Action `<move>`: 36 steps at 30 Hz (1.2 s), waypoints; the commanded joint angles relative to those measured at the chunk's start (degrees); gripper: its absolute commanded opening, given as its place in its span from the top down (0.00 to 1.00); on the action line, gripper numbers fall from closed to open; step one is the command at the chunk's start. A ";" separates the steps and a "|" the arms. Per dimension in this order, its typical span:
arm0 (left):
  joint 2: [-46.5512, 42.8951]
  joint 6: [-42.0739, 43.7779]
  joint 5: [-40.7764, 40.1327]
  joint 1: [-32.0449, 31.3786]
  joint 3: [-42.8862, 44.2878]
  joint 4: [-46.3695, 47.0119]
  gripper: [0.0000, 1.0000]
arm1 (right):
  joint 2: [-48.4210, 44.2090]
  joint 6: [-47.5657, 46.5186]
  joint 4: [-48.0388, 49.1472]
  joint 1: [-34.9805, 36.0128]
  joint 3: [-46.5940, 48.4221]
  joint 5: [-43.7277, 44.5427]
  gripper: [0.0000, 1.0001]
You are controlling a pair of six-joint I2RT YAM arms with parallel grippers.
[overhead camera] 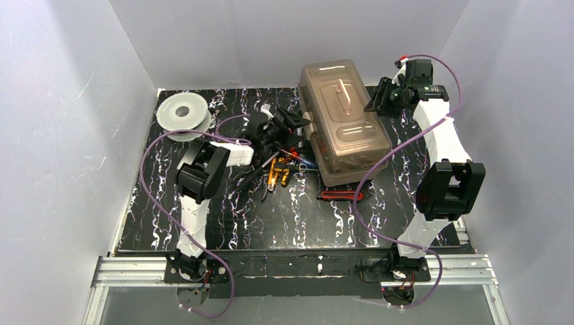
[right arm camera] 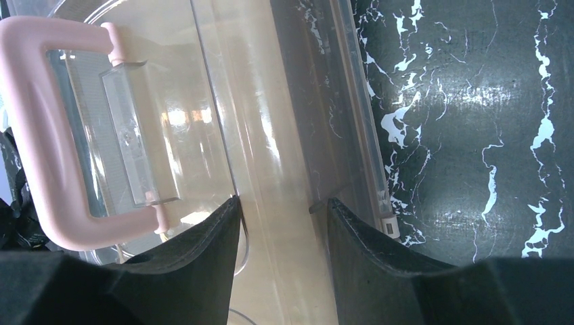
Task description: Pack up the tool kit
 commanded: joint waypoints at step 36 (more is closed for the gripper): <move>8.43 -4.57 4.88 0.03 9.11 1.83 1.00 | -0.38 1.38 -1.26 0.41 -1.52 -1.76 0.53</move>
